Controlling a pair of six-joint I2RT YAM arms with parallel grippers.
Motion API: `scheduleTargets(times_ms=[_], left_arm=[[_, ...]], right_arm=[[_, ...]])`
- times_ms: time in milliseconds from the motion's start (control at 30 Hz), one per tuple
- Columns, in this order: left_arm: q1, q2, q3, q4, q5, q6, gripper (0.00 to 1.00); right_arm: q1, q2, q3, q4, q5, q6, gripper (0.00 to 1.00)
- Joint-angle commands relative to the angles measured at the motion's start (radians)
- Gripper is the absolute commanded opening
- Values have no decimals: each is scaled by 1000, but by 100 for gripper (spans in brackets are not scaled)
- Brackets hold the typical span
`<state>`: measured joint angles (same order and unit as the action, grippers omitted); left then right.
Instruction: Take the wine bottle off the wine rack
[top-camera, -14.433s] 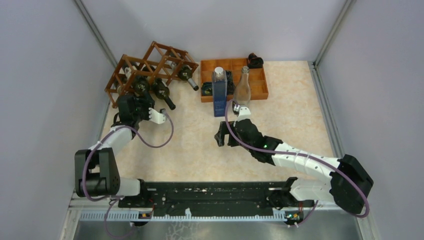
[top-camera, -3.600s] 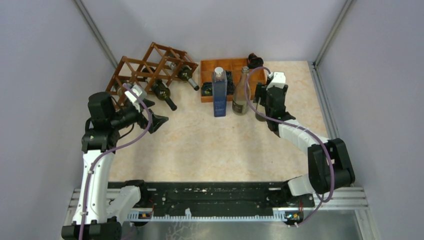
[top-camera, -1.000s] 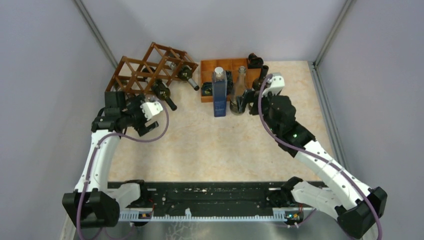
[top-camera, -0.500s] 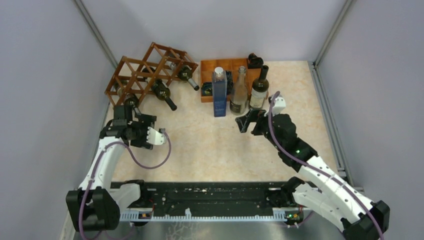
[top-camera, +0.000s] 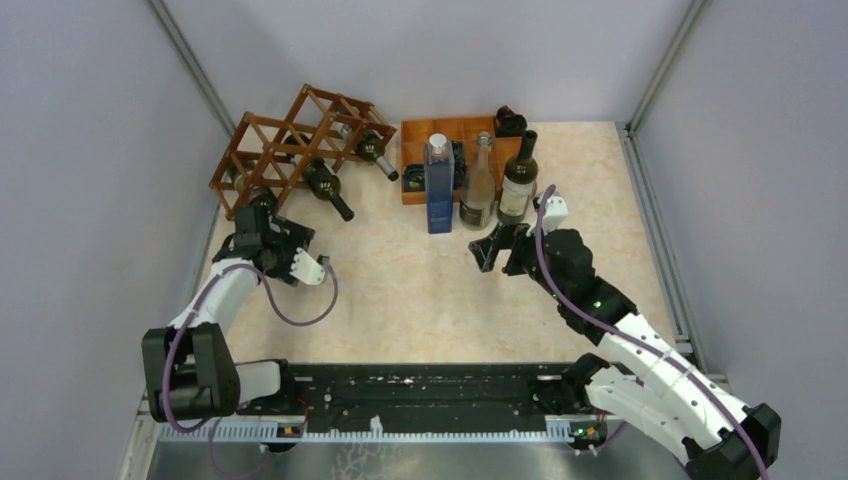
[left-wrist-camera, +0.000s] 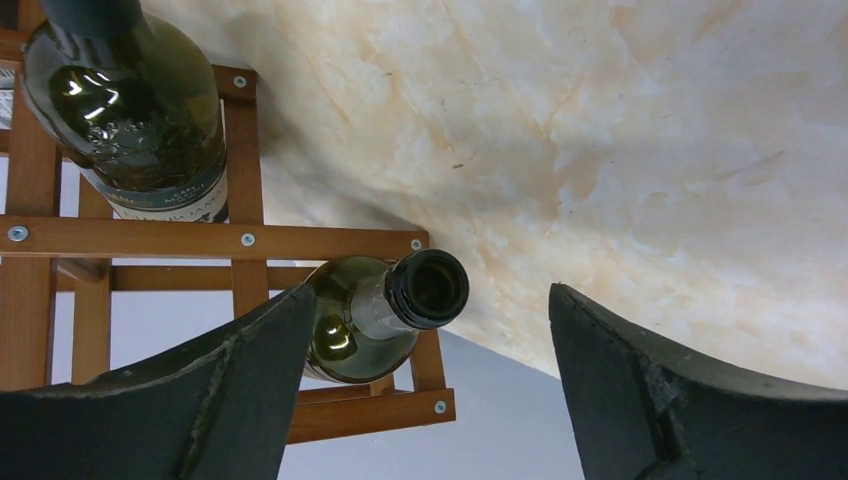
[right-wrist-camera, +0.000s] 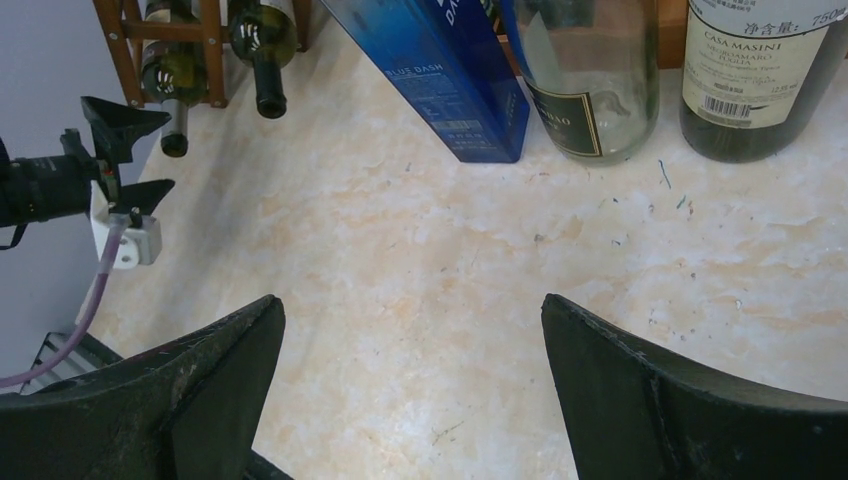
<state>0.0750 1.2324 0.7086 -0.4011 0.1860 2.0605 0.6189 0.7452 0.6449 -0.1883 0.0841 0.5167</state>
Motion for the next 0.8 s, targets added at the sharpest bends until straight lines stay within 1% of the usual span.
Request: scheduleTargets(times_ms=[0,200,333,567,667,733,767], left_arm=[[8,40,-41,157,-59,214,89],[19,121,-54,284,-117,274,85],[19,142,-67,347,-105,316,82],[19,183,-87,447,-86,392,69],[19,197,-89,464,-96,410,60],[19,199,-89,466,-99,411,50],[20,199,-90,466,-105,411,42]], right_arm=[[3,-16,61,27,-25,-16,99],[2,-18,76,10,-30,-22,99],[3,-19,75,9,-34,-20,98],[3,-4,84,13,-53,-10,99],[2,0,89,8,-56,-10,99],[2,-1,92,3,-57,-10,99],[3,-2,93,1,-57,-10,99]])
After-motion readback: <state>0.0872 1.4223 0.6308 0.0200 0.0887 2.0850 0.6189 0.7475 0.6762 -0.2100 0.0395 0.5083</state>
